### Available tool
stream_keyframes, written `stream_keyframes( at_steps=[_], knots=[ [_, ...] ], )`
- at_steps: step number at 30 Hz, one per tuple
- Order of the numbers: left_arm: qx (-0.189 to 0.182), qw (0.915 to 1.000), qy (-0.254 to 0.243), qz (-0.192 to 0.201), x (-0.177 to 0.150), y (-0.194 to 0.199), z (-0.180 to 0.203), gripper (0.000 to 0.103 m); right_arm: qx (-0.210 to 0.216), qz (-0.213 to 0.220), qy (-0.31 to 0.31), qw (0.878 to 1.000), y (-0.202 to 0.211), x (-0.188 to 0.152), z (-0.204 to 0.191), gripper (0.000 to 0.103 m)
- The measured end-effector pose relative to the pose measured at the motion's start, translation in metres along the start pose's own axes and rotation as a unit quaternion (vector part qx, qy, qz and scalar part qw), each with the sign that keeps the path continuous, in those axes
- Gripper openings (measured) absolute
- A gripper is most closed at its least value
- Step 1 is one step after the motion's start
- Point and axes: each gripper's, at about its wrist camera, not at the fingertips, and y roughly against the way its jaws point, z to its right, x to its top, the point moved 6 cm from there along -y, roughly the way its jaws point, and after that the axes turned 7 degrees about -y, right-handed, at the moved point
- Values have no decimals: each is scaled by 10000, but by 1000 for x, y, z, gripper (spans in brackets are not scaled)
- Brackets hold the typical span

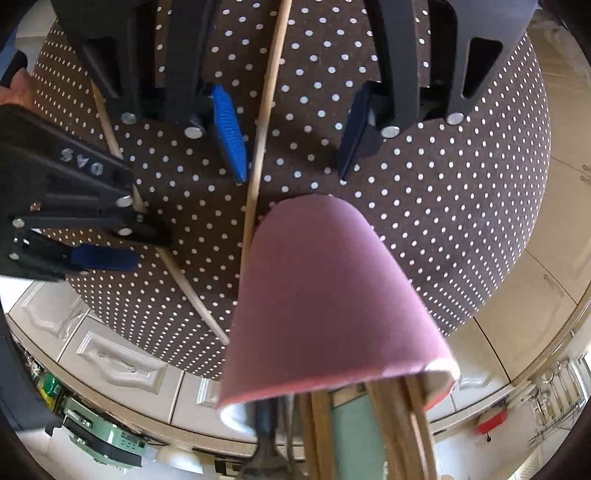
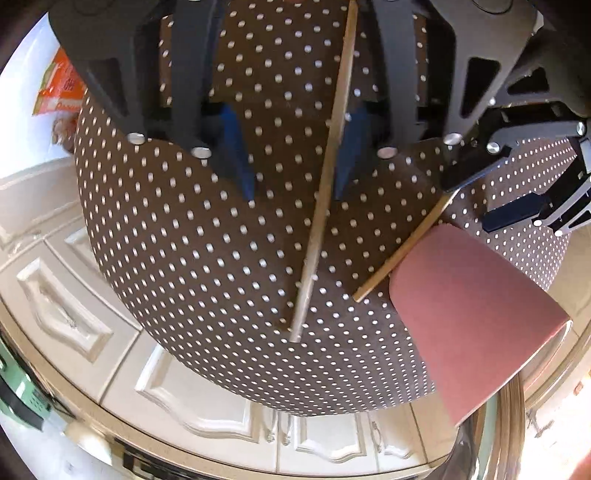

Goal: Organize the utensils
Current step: 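Grasp a chopstick with the left tool while the right tool grasps the other, then lift both held chopsticks and lower them into the pink cup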

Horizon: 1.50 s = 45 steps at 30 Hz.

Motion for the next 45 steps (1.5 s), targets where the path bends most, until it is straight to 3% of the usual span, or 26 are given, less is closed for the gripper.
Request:
stream_keyframes(
  at_steps=[2,4,10,12,13,14,16,18,19,20,25,29,31,35,40,45],
  knots=[
    [-59,9999,-115,29,0,2,8,11,-17,-28,234,9997,2,-2,-7,29],
    [-118,9996,-263,37,-2,5,15,7,10,-87,368,9993,10,-14,-17,11],
    [-472,9973,-548,-86,-32,23,31,5,276,-321,599,9973,27,-53,-12,7],
    [-359,9970,-678,-143,-32,23,33,16,279,-350,540,9975,30,-55,-11,7],
    [-271,9971,-706,-132,-27,22,34,35,246,-344,481,9979,28,-51,-11,7],
    [-212,9974,-681,-95,-21,19,35,43,203,-332,441,9983,26,-49,-11,8],
    [-249,9978,-599,-164,-14,11,36,43,23,-276,480,9985,21,-42,-14,8],
    [-274,9973,-677,-119,-12,9,41,35,-144,-228,582,9979,19,-40,-18,7],
    [-337,9967,-725,-115,-9,9,44,11,-182,-217,623,9977,19,-40,-20,7],
    [-357,9964,-754,-136,-9,11,47,5,-126,-189,590,9980,20,-41,-19,7],
    [-744,9966,-329,118,-29,27,39,5,690,164,-185,9973,41,-57,0,6],
    [-1058,9917,-102,724,-32,63,37,5,1326,683,-821,9854,66,-64,17,6],
    [-1116,9867,-26,1186,-27,88,34,5,1742,1082,-1011,9735,85,-62,17,6],
    [-1020,9720,340,2087,-11,131,17,5,2048,1828,-965,9567,121,-45,13,6],
    [-889,9410,759,3177,4,182,-14,5,2288,2639,-1020,9315,162,-18,-3,6],
    [-722,9146,843,3887,47,213,-29,5,2284,3275,-850,9129,192,19,-20,6]
  ],
)
